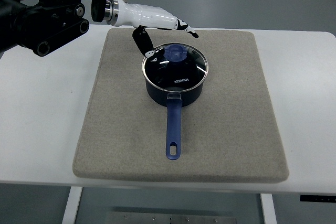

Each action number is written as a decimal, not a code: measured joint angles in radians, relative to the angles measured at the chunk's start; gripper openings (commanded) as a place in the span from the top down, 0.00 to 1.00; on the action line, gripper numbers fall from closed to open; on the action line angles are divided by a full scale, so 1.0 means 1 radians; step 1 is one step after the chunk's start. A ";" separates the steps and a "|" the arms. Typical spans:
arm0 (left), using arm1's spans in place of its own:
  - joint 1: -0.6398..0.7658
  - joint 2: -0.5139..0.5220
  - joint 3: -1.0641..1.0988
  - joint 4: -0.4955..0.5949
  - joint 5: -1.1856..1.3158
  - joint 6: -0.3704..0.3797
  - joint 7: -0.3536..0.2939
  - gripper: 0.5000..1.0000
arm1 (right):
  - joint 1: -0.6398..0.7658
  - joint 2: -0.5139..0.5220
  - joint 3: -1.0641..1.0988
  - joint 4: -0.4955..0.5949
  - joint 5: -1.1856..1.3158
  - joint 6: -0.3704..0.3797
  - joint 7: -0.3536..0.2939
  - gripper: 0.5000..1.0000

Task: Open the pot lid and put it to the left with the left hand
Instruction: 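Reach the left hand over the glass lid's blue knob, then close the left hand fingers around the blue knob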

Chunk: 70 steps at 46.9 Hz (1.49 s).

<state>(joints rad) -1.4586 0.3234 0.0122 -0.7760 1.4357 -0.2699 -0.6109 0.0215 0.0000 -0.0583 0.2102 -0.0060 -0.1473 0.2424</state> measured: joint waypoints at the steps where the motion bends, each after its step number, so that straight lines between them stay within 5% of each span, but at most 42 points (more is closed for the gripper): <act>1: 0.000 -0.006 0.000 0.001 0.003 0.000 0.000 0.09 | 0.000 0.000 0.000 0.000 0.000 0.000 0.000 0.17; 33: 0.012 -0.075 0.019 0.090 0.086 0.011 0.000 0.20 | 0.000 0.000 0.000 0.000 0.000 0.000 0.000 0.17; 70: 0.000 -0.087 0.026 0.093 0.086 0.000 0.000 0.78 | 0.000 0.000 0.000 0.000 0.000 0.000 0.000 0.17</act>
<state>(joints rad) -1.4589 0.2361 0.0383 -0.6830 1.5214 -0.2701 -0.6108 0.0215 0.0000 -0.0583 0.2101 -0.0061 -0.1473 0.2424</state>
